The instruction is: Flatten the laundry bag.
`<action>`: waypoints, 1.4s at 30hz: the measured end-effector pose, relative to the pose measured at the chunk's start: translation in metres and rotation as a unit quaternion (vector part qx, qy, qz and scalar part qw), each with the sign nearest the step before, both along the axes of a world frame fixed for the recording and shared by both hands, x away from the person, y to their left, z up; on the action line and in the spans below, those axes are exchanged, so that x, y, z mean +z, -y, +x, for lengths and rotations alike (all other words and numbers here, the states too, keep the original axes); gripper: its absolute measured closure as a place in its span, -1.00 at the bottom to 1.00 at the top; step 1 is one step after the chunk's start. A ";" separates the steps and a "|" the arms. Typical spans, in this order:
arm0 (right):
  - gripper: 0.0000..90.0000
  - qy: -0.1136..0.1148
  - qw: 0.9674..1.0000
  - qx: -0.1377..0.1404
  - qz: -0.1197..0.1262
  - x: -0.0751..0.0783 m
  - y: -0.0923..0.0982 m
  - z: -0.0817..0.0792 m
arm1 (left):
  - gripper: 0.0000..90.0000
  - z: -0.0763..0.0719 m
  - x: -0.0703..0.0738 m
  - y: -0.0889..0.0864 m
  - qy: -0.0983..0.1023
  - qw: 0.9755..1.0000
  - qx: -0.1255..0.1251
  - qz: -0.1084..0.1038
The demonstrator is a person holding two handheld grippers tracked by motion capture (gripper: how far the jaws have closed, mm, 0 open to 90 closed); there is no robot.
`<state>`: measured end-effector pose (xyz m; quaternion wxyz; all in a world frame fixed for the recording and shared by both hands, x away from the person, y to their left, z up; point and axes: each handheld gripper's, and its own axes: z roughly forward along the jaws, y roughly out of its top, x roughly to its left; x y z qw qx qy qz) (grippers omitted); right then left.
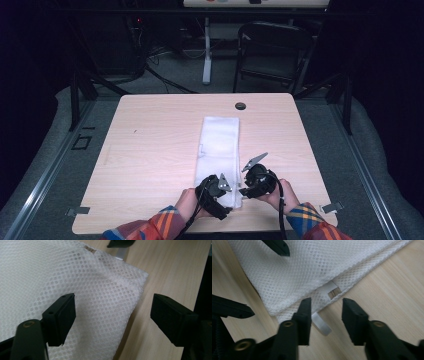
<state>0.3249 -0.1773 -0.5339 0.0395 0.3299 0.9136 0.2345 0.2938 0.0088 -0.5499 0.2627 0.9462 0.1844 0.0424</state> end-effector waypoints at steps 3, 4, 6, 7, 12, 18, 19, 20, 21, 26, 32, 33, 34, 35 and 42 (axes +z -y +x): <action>0.65 0.001 1.000 0.008 -0.006 -0.002 -0.003 -0.001 | -0.36 -0.001 -0.002 0.003 0.003 1.000 -0.005 0.002; 0.71 -0.001 1.000 0.006 -0.001 -0.003 -0.004 -0.002 | -0.26 -0.001 -0.003 0.004 0.003 1.000 -0.004 0.003; 0.80 -0.002 1.000 0.013 -0.006 -0.004 -0.006 -0.002 | -0.17 -0.001 -0.005 0.005 0.003 1.000 -0.006 0.007; 0.85 -0.001 1.000 0.015 -0.007 -0.004 -0.007 -0.002 | -0.11 -0.001 -0.006 0.005 0.005 1.000 -0.004 0.013; 0.98 0.006 1.000 0.016 -0.007 -0.006 -0.012 -0.003 | 0.12 0.000 -0.009 0.006 0.003 1.000 -0.006 0.012; 1.00 0.001 1.000 0.025 -0.019 -0.014 -0.019 -0.004 | 0.42 0.002 -0.009 0.003 -0.016 1.000 -0.012 -0.004; 1.00 -0.002 0.999 0.028 -0.024 -0.015 -0.020 -0.004 | 0.49 0.002 -0.009 0.002 -0.018 1.000 -0.008 -0.007; 1.00 0.002 0.999 0.029 -0.028 -0.018 -0.021 -0.005 | 0.54 0.003 -0.009 0.002 -0.020 1.000 -0.009 -0.010; 1.00 0.005 0.999 0.031 -0.029 -0.018 -0.022 -0.005 | 0.60 0.003 -0.009 0.002 -0.026 1.000 -0.008 -0.011; 1.00 0.002 0.999 0.034 -0.034 -0.018 -0.021 -0.005 | 0.79 0.005 -0.008 -0.001 -0.036 0.999 0.001 -0.025; 1.00 0.003 0.999 0.037 -0.024 -0.019 -0.021 -0.005 | 0.90 0.007 -0.007 -0.003 -0.038 0.998 0.013 -0.041; 1.00 0.003 0.999 0.037 -0.024 -0.019 -0.021 -0.005 | 0.91 0.006 -0.006 -0.003 -0.038 0.998 0.012 -0.039; 1.00 0.003 0.999 0.038 -0.024 -0.019 -0.021 -0.005 | 0.92 0.006 -0.006 -0.003 -0.036 0.999 0.011 -0.039; 1.00 0.003 0.999 0.038 -0.025 -0.019 -0.021 -0.005 | 0.93 0.006 -0.005 -0.003 -0.034 0.999 0.011 -0.038; 1.00 0.000 0.999 0.038 -0.027 -0.019 -0.021 -0.005 | 0.97 0.008 0.001 -0.008 -0.019 0.999 0.018 -0.040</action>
